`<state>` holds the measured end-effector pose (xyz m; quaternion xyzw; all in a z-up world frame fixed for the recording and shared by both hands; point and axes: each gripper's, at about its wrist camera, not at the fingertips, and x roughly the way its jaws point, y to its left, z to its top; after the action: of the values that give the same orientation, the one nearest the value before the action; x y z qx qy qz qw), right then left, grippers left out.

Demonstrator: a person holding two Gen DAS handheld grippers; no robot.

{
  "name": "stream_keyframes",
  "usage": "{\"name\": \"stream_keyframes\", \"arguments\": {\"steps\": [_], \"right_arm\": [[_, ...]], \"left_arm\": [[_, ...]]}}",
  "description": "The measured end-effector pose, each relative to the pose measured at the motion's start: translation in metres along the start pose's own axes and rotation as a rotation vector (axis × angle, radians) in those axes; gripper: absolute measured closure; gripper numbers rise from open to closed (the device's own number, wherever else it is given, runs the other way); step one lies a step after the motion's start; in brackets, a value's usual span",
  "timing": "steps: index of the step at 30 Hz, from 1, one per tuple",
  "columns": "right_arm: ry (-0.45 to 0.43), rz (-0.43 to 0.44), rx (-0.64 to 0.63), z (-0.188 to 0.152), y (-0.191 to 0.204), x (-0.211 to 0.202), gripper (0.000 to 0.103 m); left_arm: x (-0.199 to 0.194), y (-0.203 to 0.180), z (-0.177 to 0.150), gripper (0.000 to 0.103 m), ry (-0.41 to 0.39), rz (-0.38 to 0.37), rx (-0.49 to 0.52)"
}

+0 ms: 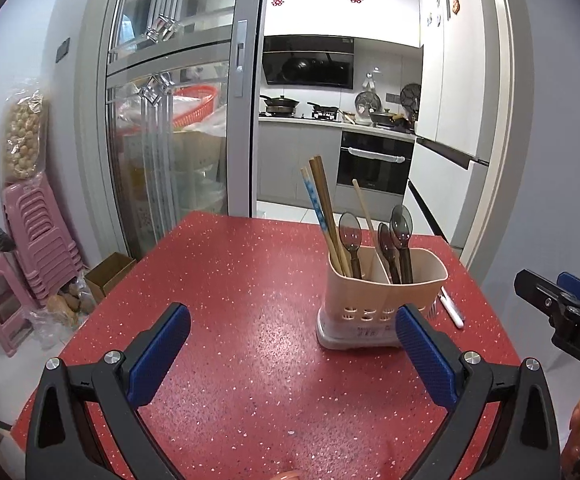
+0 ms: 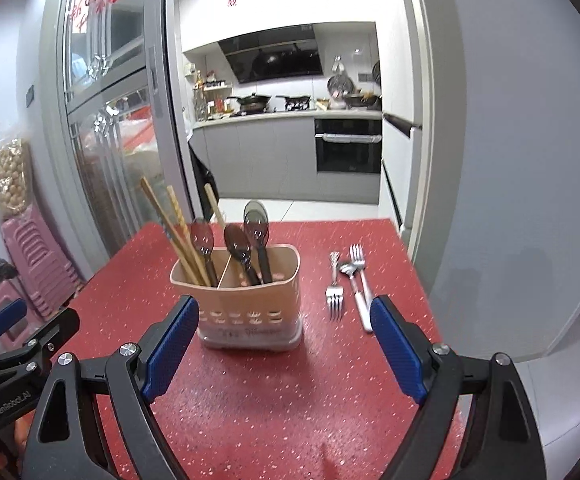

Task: Organize utensils

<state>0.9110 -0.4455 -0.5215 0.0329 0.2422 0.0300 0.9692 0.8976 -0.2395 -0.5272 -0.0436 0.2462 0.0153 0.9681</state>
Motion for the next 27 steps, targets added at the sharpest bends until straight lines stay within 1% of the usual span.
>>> {"name": "stream_keyframes", "arguments": {"steps": [5,9,14,20,27], "right_arm": [[-0.018,-0.031,0.009,0.003,-0.001,-0.002,0.013],[-0.02,-0.049,0.014,0.002,-0.004,0.003,0.013],[-0.022,-0.064,0.019,0.002,-0.012,0.009,0.013],[-0.046,-0.087,-0.011,0.003,-0.012,0.009,0.013],[-0.049,-0.086,-0.008,0.004,-0.017,0.012,0.013]], "left_arm": [[0.001,-0.006,-0.001,0.0,-0.019,0.027,0.019],[0.003,-0.012,0.0,0.0,-0.02,0.011,0.016],[0.006,-0.023,0.002,0.0,-0.034,-0.001,0.044],[0.01,-0.031,0.003,0.0,-0.036,-0.023,0.052],[0.016,-0.034,0.005,0.0,-0.03,-0.027,0.049]]}}
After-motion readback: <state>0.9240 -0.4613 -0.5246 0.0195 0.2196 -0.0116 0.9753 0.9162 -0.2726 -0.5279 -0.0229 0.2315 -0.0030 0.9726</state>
